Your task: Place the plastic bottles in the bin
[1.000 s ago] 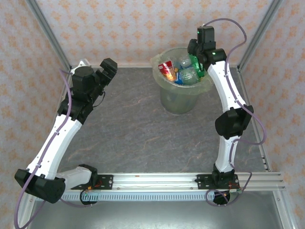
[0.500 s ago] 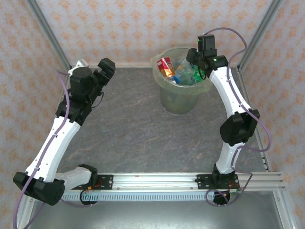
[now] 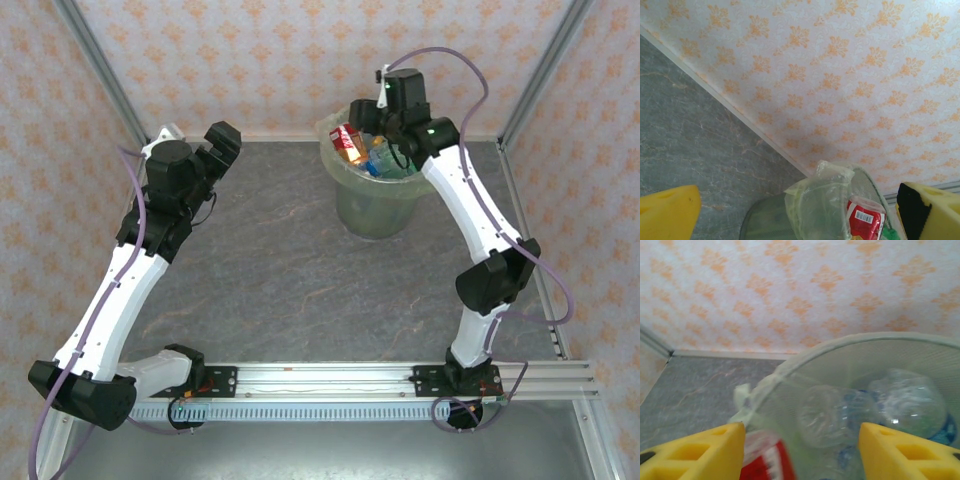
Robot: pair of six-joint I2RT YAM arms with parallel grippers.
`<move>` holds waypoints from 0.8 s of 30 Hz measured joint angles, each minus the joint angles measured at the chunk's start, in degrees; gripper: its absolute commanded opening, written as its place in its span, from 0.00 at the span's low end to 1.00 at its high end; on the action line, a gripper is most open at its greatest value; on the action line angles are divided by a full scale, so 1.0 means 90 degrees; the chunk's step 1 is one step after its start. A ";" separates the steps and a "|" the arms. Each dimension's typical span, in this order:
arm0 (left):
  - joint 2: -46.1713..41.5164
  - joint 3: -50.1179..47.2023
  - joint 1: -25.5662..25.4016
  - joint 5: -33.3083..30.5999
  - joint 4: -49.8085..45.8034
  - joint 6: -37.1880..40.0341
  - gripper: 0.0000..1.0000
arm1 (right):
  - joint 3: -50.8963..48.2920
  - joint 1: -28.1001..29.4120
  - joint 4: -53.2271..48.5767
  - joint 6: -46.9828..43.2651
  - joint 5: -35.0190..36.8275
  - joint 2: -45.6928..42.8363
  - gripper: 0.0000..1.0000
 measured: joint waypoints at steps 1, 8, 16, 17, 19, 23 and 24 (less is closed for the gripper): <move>0.0000 0.0000 0.0000 0.0002 0.0000 0.0002 0.99 | 0.0000 0.0075 0.0000 -0.0051 -0.0005 0.0000 0.63; -0.0032 -0.0005 0.0000 0.0000 -0.0005 0.0000 0.99 | -0.0002 0.0325 -0.0041 -0.0340 -0.0058 0.0000 0.63; -0.0141 -0.0039 0.0000 -0.0002 -0.0027 0.0000 0.99 | -0.0165 0.0328 -0.0233 -0.0396 0.0544 0.0002 0.61; -0.0155 -0.0044 0.0000 -0.0002 -0.0024 0.0000 0.99 | -0.0231 0.0325 -0.0204 -0.0393 0.0631 -0.0005 0.61; -0.0187 -0.0056 0.0000 -0.0002 -0.0027 -0.0002 0.99 | -0.0335 0.0306 -0.0180 -0.0396 0.0743 -0.0019 0.61; -0.0233 -0.0107 0.0000 -0.0002 -0.0027 -0.0002 0.99 | -0.0542 0.0311 -0.0243 -0.0396 0.0826 -0.0044 0.61; -0.0248 -0.0124 0.0000 -0.0002 -0.0032 -0.0005 0.99 | -0.0595 0.0318 -0.0265 -0.0396 0.0831 -0.0056 0.61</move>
